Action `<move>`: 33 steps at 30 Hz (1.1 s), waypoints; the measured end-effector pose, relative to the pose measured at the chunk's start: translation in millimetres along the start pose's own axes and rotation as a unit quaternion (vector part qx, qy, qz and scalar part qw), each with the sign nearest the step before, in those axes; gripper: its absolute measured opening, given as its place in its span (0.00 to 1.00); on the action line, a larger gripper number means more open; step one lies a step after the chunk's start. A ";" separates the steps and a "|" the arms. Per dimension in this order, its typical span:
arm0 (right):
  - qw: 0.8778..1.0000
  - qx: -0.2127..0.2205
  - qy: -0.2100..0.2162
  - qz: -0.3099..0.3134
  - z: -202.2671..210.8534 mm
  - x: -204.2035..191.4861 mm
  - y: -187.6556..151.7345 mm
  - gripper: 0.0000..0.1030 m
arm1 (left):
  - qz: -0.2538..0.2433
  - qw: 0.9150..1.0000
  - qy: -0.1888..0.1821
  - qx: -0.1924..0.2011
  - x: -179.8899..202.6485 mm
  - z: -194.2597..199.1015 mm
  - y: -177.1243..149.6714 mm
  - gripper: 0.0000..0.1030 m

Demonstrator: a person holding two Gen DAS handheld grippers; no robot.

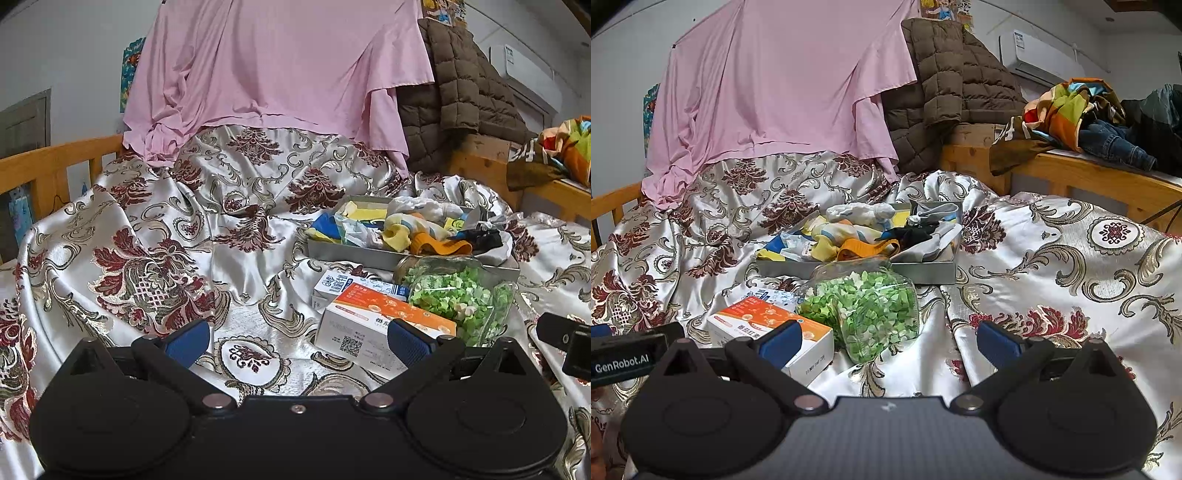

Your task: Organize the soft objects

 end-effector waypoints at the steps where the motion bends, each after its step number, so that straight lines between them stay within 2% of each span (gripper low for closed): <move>1: 1.000 0.000 0.000 0.000 0.0 0.0 -0.1 1.00 | 0.001 1.000 -0.002 -0.001 -0.3 0.1 -0.1 0.99; 7: 1.000 -0.001 0.000 0.000 0.0 -0.1 0.5 1.00 | 0.015 1.000 -0.008 -0.003 -2.7 1.1 0.5 0.99; 33: 1.000 -0.002 0.000 0.000 -0.4 0.4 -0.1 1.00 | 0.012 1.000 -0.006 -0.006 -3.2 1.0 1.4 0.99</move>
Point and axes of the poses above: each gripper's, at about its wrist camera, not at the fingertips, and z roughly against the way its jaws point, x to its right, y to its top, the point moved 2 cm from there along -z, roughly the way its jaws point, and after that the axes turned 11 degrees about x, right-handed, at the moved point
